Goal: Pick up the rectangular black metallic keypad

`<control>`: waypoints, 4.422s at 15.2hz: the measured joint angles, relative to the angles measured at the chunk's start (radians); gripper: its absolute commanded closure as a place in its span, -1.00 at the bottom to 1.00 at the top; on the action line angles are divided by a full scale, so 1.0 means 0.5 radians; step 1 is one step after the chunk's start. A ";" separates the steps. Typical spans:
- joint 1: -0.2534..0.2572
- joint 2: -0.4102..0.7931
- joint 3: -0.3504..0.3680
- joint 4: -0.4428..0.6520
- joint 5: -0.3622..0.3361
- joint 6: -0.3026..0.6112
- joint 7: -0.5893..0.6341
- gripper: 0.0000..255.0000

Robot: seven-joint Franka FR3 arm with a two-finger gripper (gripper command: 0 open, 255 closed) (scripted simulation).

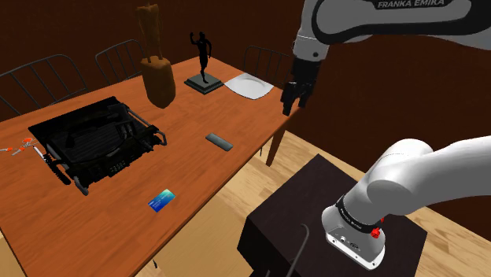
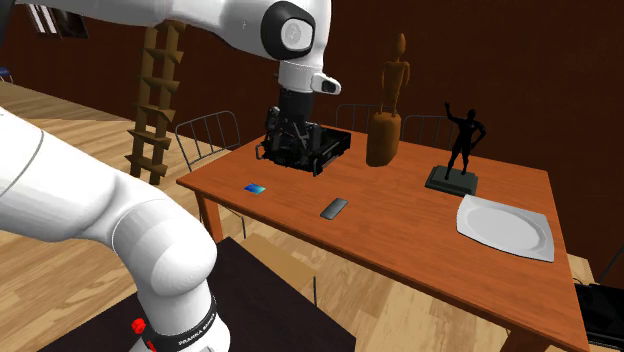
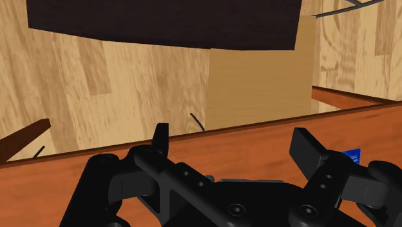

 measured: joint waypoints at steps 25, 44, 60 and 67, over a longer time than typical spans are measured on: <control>0.111 1.834 0.159 0.644 -0.210 1.324 0.260 -1.00; 0.184 2.570 0.105 1.193 -0.326 1.543 0.337 1.00; 0.174 2.393 0.111 1.143 -0.315 1.413 0.331 1.00; 0.169 2.272 0.119 1.149 -0.305 1.287 0.325 1.00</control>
